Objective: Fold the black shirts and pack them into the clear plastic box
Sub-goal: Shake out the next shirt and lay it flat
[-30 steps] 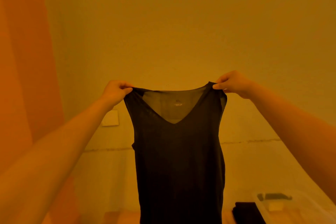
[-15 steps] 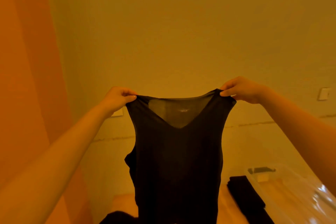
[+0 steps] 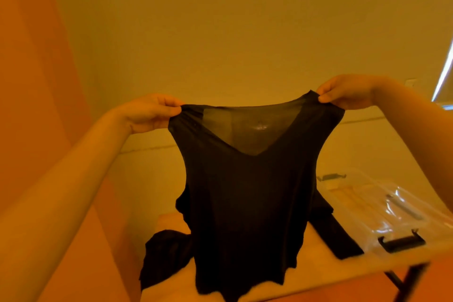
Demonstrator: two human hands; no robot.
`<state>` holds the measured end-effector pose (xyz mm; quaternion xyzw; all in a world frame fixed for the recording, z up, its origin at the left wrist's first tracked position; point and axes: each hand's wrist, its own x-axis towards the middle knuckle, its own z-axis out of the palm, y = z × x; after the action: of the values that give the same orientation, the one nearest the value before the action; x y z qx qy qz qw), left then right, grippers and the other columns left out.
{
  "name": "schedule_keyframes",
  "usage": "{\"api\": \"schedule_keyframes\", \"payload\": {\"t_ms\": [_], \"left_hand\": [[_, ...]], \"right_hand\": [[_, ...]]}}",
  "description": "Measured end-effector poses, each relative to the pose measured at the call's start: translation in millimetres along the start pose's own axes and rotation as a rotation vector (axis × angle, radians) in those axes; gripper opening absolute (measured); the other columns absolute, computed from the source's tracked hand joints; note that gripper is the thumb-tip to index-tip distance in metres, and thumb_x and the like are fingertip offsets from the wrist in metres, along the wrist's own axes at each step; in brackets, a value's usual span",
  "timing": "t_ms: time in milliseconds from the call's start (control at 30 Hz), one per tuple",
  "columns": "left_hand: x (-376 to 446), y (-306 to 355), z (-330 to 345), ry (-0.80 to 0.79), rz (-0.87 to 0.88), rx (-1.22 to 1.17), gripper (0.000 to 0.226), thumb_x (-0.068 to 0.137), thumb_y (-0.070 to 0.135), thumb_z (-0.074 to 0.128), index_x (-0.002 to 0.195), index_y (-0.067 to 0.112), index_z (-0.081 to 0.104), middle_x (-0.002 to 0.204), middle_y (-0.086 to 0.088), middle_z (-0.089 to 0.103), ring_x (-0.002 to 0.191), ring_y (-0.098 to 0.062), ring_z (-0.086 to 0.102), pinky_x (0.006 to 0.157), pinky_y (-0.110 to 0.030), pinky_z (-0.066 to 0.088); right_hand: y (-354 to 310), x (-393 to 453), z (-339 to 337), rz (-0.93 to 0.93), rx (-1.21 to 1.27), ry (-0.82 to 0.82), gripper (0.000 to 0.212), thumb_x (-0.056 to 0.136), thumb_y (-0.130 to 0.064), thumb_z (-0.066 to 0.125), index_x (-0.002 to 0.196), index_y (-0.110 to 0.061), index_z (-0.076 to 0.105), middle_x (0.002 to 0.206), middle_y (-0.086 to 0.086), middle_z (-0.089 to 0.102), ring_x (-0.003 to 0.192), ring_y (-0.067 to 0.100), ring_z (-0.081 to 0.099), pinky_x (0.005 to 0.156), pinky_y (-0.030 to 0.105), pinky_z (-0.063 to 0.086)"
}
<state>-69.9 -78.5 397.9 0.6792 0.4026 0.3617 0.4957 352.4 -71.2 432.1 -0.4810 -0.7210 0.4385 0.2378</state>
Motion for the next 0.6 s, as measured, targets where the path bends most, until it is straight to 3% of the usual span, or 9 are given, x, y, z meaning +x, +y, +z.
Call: {"api": "schedule_keyframes", "payload": {"t_ms": [33, 100, 167, 200, 233, 300, 333, 400, 600], "left_hand": [[-2.0, -1.4, -2.0, -0.049, 0.016, -0.032, 0.046, 0.033, 0.033, 0.094, 0.072, 0.016, 0.077, 0.079, -0.002, 0.072, 0.07, -0.008, 0.069, 0.061, -0.016, 0.054], [-1.6, -4.4, -3.1, -0.084, 0.048, -0.067, 0.054, 0.024, 0.034, 0.095, 0.071, 0.015, 0.077, 0.076, -0.001, 0.073, 0.069, -0.008, 0.069, 0.059, -0.017, 0.054], [6.3, -6.2, -1.7, -0.04, 0.001, -0.084, 0.026, 0.048, 0.021, 0.09, 0.068, 0.014, 0.076, 0.078, -0.004, 0.071, 0.066, -0.008, 0.069, 0.058, -0.017, 0.055], [8.2, -5.1, 1.6, 0.017, -0.022, -0.09, 0.005, 0.066, 0.01, 0.078, 0.069, 0.013, 0.075, 0.079, -0.006, 0.069, 0.065, -0.007, 0.068, 0.057, -0.017, 0.055], [14.7, -8.6, 0.1, 0.083, -0.036, -0.04, 0.018, 0.081, 0.001, 0.062, 0.073, 0.013, 0.072, 0.081, -0.006, 0.067, 0.064, -0.006, 0.068, 0.057, -0.017, 0.054], [25.1, -15.8, -0.1, 0.136, -0.092, 0.052, 0.021, 0.09, -0.001, 0.049, 0.085, 0.011, 0.065, 0.085, -0.005, 0.064, 0.065, -0.004, 0.066, 0.059, -0.016, 0.054], [27.1, -17.9, 2.6, 0.148, -0.112, 0.096, 0.018, 0.091, 0.001, 0.05, 0.088, 0.012, 0.064, 0.087, -0.005, 0.063, 0.068, -0.005, 0.066, 0.06, -0.015, 0.055], [36.2, -25.4, 3.8, 0.172, -0.137, 0.143, 0.016, 0.091, 0.003, 0.052, 0.087, 0.013, 0.064, 0.087, -0.003, 0.064, 0.076, -0.008, 0.062, 0.062, -0.015, 0.054], [73.0, -61.1, 7.6, 0.203, -0.219, 0.168, 0.015, 0.092, 0.005, 0.052, 0.087, 0.013, 0.063, 0.086, -0.002, 0.063, 0.08, -0.009, 0.059, 0.059, -0.013, 0.053]], "right_hand": [[0.0, -3.1, -3.1, 0.004, 0.005, -0.019, 0.052, 0.022, -0.041, 0.094, 0.061, -0.012, 0.074, 0.068, 0.005, 0.07, 0.063, 0.014, 0.068, 0.055, 0.021, 0.054], [-1.6, -6.8, -7.9, -0.002, 0.0, -0.026, 0.057, 0.016, -0.042, 0.094, 0.06, -0.012, 0.074, 0.067, 0.005, 0.07, 0.061, 0.014, 0.068, 0.054, 0.022, 0.054], [-3.7, -5.5, -8.1, -0.006, 0.005, -0.003, 0.056, 0.018, -0.041, 0.094, 0.062, -0.012, 0.074, 0.068, 0.006, 0.07, 0.063, 0.015, 0.068, 0.054, 0.022, 0.054], [-3.8, -2.9, -8.8, -0.001, -0.013, -0.003, 0.053, 0.022, -0.039, 0.094, 0.062, -0.012, 0.075, 0.068, 0.006, 0.071, 0.064, 0.015, 0.069, 0.055, 0.022, 0.054], [-3.5, 0.8, -8.1, 0.025, -0.027, 0.007, 0.042, 0.033, -0.035, 0.094, 0.062, -0.012, 0.075, 0.069, 0.005, 0.071, 0.066, 0.016, 0.068, 0.055, 0.021, 0.054], [-1.3, 9.7, -4.3, 0.061, -0.053, 0.069, 0.009, 0.07, -0.015, 0.077, 0.061, -0.013, 0.075, 0.068, 0.002, 0.07, 0.068, 0.017, 0.066, 0.056, 0.02, 0.054], [2.8, 16.9, -5.9, 0.074, -0.079, 0.112, 0.024, 0.083, -0.006, 0.062, 0.063, -0.014, 0.074, 0.067, 0.001, 0.07, 0.068, 0.015, 0.066, 0.057, 0.02, 0.053], [12.0, 29.3, -5.6, 0.115, -0.13, 0.159, 0.026, 0.09, -0.001, 0.051, 0.075, -0.009, 0.07, 0.068, -0.002, 0.07, 0.067, 0.011, 0.066, 0.061, 0.021, 0.053], [49.6, 71.6, -3.8, 0.159, -0.179, 0.181, 0.014, 0.089, -0.001, 0.053, 0.084, -0.005, 0.065, 0.079, 0.005, 0.066, 0.079, 0.018, 0.059, 0.074, 0.028, 0.047]]}}
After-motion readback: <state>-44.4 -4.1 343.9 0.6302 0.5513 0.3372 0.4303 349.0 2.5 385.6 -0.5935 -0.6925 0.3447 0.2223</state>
